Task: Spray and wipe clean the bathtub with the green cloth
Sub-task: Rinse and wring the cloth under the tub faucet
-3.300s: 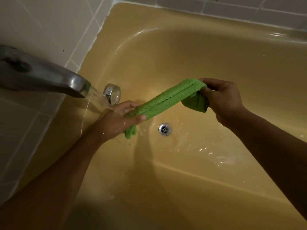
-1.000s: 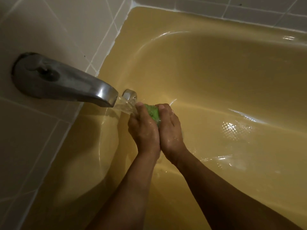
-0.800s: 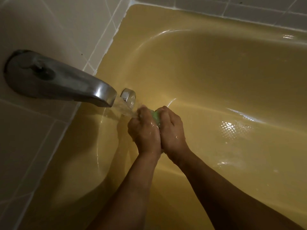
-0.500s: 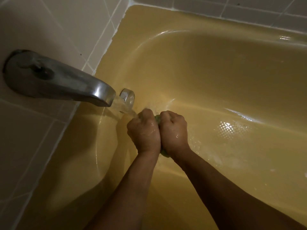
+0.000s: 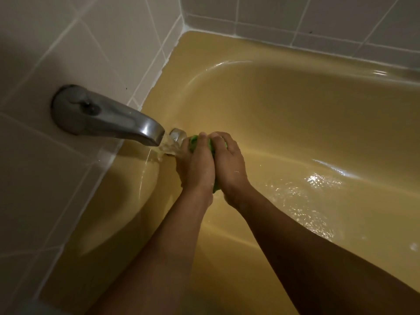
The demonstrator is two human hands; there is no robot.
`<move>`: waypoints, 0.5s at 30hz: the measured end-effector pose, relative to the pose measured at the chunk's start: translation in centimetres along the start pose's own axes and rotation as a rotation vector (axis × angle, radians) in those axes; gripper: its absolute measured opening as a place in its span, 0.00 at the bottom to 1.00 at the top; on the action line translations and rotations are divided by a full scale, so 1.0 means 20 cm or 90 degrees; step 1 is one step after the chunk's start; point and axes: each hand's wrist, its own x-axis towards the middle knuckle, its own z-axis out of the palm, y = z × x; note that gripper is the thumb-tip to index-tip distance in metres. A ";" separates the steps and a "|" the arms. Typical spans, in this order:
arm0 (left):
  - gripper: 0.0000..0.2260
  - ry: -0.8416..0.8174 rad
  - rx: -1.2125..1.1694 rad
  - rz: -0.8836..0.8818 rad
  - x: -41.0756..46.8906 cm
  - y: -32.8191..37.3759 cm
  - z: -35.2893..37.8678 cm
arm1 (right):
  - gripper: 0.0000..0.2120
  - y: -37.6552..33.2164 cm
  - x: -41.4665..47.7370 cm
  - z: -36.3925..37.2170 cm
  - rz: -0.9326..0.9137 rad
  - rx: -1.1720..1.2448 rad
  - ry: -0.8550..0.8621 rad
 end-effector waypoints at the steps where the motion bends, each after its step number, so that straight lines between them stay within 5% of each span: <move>1: 0.12 0.016 0.004 0.021 0.00 0.01 0.00 | 0.12 -0.01 0.00 0.01 0.010 0.011 -0.015; 15: 0.09 0.132 -0.064 0.035 0.04 -0.02 -0.05 | 0.18 -0.02 0.00 0.05 -0.056 -0.090 -0.007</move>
